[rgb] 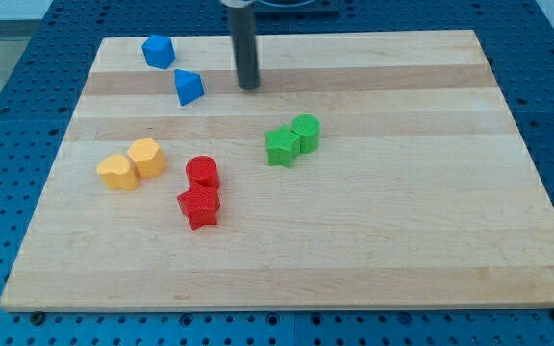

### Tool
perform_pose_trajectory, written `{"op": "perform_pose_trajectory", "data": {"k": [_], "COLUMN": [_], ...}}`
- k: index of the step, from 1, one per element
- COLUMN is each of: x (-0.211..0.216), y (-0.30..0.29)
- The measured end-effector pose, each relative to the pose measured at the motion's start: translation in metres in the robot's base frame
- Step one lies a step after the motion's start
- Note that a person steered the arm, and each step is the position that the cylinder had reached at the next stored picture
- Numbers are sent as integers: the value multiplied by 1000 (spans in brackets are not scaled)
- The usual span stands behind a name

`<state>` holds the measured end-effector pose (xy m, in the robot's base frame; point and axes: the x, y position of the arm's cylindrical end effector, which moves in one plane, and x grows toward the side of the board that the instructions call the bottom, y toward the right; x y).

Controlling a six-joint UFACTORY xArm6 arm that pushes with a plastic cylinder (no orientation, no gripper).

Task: Push green circle towards the top center

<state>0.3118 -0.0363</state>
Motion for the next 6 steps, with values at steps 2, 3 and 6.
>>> {"op": "perform_pose_trajectory", "data": {"k": [2, 3, 6], "x": [36, 72, 127], "y": [94, 118, 70]}}
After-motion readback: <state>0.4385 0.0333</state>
